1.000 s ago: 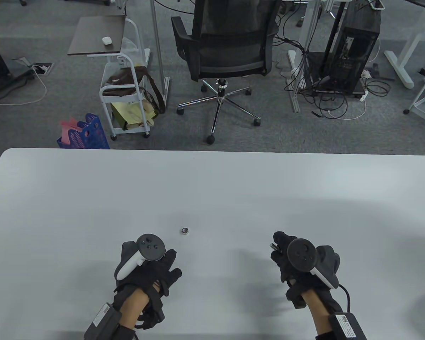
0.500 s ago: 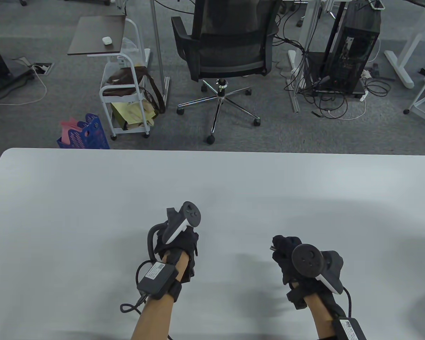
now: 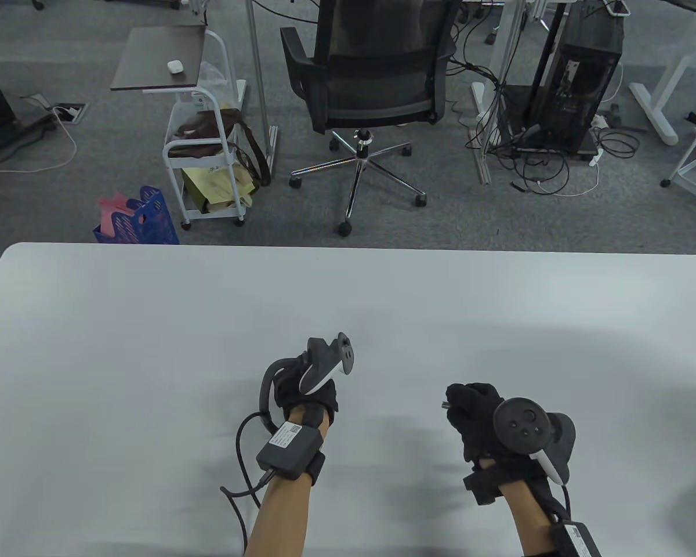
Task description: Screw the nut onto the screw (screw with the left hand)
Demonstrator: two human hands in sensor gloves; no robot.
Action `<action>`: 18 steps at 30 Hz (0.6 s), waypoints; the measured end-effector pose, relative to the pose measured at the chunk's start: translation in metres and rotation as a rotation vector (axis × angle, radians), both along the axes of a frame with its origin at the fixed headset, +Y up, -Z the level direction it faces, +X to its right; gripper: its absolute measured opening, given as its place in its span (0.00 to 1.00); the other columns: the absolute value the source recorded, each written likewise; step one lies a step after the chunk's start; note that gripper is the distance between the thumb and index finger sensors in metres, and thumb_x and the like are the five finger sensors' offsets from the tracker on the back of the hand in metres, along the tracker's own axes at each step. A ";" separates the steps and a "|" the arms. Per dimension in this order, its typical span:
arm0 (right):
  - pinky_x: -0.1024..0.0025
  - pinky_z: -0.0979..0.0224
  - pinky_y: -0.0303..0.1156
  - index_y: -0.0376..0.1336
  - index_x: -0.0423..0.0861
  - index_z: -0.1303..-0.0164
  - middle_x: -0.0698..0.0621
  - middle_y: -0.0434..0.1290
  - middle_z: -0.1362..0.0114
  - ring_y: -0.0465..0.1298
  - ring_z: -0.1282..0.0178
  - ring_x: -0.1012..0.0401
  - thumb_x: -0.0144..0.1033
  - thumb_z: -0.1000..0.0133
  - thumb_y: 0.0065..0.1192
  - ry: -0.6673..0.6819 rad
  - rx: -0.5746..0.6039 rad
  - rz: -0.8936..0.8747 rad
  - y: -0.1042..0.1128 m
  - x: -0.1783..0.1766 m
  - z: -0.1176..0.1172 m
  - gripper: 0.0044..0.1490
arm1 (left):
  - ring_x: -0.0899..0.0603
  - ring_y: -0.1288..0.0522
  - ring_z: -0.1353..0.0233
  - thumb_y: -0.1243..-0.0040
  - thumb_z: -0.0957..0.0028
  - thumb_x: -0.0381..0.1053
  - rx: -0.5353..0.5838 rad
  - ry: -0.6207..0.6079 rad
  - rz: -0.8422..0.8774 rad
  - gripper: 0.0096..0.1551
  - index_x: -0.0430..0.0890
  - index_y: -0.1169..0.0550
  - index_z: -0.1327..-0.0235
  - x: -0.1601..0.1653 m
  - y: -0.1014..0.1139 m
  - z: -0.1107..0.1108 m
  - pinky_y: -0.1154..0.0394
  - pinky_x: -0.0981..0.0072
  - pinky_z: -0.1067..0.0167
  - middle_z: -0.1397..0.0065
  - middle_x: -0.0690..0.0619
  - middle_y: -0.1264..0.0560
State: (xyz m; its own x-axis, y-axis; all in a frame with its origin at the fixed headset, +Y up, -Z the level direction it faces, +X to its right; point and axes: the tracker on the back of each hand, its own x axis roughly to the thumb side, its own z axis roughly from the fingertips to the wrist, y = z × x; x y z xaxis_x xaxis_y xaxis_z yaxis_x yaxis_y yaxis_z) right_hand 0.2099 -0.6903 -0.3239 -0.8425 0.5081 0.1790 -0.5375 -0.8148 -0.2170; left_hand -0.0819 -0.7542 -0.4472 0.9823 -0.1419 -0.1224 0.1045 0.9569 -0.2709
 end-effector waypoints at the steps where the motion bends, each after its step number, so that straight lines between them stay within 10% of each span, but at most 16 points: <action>1: 0.60 0.40 0.87 0.75 0.52 0.49 0.50 0.77 0.38 0.92 0.58 0.62 0.37 0.60 0.79 -0.002 -0.003 -0.006 0.000 0.000 0.000 0.27 | 0.38 0.15 0.56 0.30 0.60 0.48 0.007 0.001 0.015 0.25 0.46 0.20 0.48 -0.002 0.001 0.000 0.19 0.48 0.57 0.42 0.41 0.18; 18: 0.67 0.40 0.89 0.72 0.48 0.45 0.45 0.79 0.40 0.95 0.56 0.66 0.36 0.63 0.81 0.009 0.051 -0.029 0.004 -0.014 0.004 0.33 | 0.38 0.15 0.60 0.33 0.58 0.50 0.117 -0.061 1.109 0.28 0.44 0.18 0.44 -0.051 0.068 0.095 0.20 0.44 0.58 0.44 0.39 0.18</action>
State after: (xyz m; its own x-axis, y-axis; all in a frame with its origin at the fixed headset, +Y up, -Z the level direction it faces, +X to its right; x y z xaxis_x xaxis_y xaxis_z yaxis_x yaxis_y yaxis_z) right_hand 0.1964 -0.6860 -0.3201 -0.8258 0.5223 0.2130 -0.5629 -0.7869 -0.2528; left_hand -0.1328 -0.6858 -0.3525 0.5629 0.8262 -0.0252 -0.8131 0.5480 -0.1965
